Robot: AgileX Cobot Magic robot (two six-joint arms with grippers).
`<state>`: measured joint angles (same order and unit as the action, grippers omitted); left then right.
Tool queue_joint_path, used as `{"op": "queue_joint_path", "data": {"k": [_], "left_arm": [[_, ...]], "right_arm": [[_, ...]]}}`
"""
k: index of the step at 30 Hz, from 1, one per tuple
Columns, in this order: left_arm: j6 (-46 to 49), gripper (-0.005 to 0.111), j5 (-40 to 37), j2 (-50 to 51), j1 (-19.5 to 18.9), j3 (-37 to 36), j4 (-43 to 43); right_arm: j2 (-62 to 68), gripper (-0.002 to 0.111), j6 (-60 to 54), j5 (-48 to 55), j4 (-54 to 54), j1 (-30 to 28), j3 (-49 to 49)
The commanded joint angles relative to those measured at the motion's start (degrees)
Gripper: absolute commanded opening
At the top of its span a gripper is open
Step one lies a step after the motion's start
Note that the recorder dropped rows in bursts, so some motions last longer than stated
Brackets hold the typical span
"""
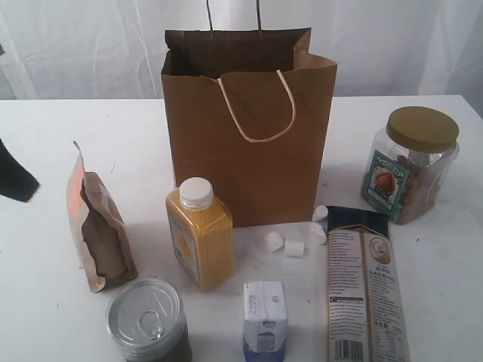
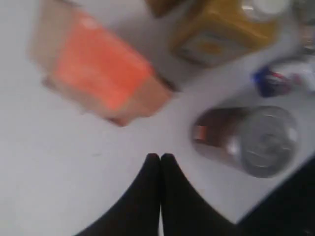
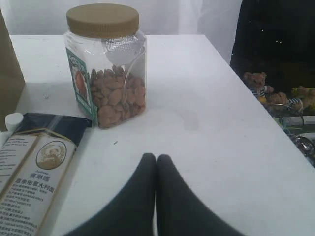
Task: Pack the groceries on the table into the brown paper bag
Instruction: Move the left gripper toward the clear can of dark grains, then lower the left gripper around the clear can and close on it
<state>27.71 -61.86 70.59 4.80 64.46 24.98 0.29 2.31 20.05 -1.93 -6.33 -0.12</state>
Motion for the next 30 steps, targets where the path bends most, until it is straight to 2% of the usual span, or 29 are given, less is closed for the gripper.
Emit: {"op": "queue_joint_path", "data": {"k": [1, 3, 6, 12, 14, 16, 20, 22, 23, 30], "left_arm": [[22.03, 0.000, -6.44, -4.77, -0.08, -8.50, 22.23], [33.31, 0.000, -7.02, -8.48, -0.08, -13.53, 27.57], [42.20, 0.000, -3.34, -13.59, -0.08, -21.08, 31.67], [64.96, 0.003, 1.62, -17.01, -0.08, -35.13, 31.97], [68.39, 0.012, 1.83, -17.00, -0.08, -37.78, 31.97], [68.24, 0.027, 0.75, -17.00, -0.08, -38.77, 31.97], [66.10, 0.070, 1.57, -17.00, -0.08, -39.67, 30.23], [65.29, 0.099, 4.09, -16.90, -0.08, -40.74, 30.35], [64.79, 0.105, 4.62, -16.90, -0.08, -41.33, 30.45], [65.23, 0.105, 6.39, -16.90, -0.08, -43.09, 33.98]], "right_arm": [[-0.29, 0.000, -0.01, -0.24, -0.02, -0.45, 0.12], [-0.29, 0.000, -0.01, -0.24, -0.02, -0.45, 0.12], [-0.29, 0.000, -0.01, -0.24, -0.12, -0.45, 0.12], [-0.29, 0.000, -0.01, -0.24, -0.12, -0.45, 0.12], [-0.29, 0.000, -0.01, -0.24, -0.12, -0.45, 0.12], [-0.29, 0.000, -0.01, -0.24, -0.12, -0.45, 0.12], [-0.29, 0.000, -0.01, -0.24, -0.12, -0.45, 0.12], [-0.29, 0.000, -0.01, -0.24, -0.12, -0.45, 0.12], [-0.29, 0.000, -0.01, -0.24, -0.12, -0.45, 0.12], [-0.29, 0.000, -0.01, -0.24, -0.12, -0.45, 0.12]]}}
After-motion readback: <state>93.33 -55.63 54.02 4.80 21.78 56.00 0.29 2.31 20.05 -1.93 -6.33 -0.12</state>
